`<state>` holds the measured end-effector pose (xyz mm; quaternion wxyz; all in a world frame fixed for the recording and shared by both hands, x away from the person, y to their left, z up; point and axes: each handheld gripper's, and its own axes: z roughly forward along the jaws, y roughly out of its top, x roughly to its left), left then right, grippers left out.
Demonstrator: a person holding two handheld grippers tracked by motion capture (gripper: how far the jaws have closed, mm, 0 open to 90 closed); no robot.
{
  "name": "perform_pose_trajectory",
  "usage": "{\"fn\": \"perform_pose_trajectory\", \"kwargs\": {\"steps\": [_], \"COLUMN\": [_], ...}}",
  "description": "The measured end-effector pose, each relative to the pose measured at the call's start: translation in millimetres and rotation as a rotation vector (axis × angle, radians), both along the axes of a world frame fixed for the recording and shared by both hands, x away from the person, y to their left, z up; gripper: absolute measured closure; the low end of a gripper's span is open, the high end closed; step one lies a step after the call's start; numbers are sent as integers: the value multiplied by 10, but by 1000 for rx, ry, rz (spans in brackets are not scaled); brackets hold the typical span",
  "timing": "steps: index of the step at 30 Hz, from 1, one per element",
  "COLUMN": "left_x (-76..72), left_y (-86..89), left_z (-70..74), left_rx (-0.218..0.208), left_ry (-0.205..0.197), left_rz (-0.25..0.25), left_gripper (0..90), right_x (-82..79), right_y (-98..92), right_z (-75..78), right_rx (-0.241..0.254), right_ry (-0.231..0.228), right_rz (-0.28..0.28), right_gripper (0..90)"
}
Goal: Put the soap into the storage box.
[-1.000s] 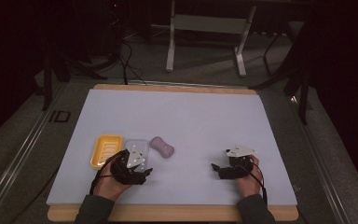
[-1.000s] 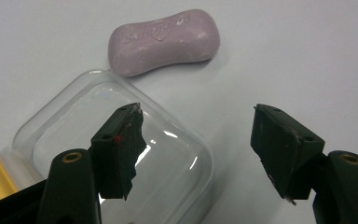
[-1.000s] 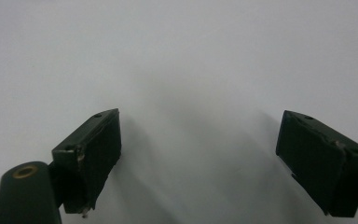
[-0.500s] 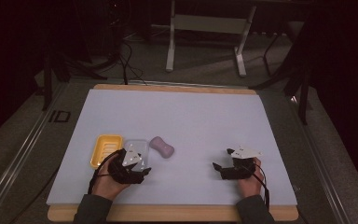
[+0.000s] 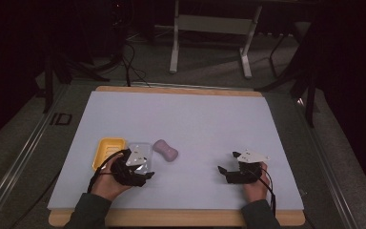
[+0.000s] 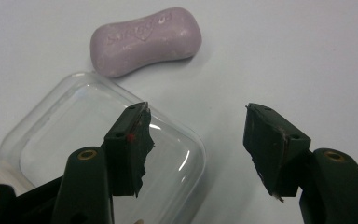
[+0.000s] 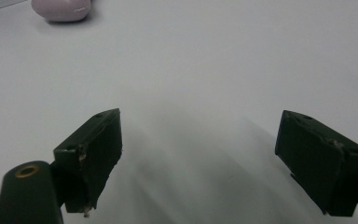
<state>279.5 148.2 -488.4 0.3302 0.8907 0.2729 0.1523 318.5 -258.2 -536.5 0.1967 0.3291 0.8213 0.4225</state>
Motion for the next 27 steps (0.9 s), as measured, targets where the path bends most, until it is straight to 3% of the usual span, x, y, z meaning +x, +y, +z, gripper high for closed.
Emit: {"fn": "perform_pose_trajectory", "kwargs": {"steps": [13,19,27], "left_x": [164,217,290], "left_y": [-22,-72,-113], "left_z": [95,138,171], "left_rx": [28,50,69], "left_ry": [-20,-21,-15], "left_rz": [-27,-89,-125], "left_gripper": [368,353,344], "right_x": [-5,0,1], "right_y": [-4,-4,-8], "right_z": [1,0,1], "right_rx": [8,7,12], "right_ry": [-4,0,3], "right_rz": [6,7,8], "right_gripper": [144,144,144]}}
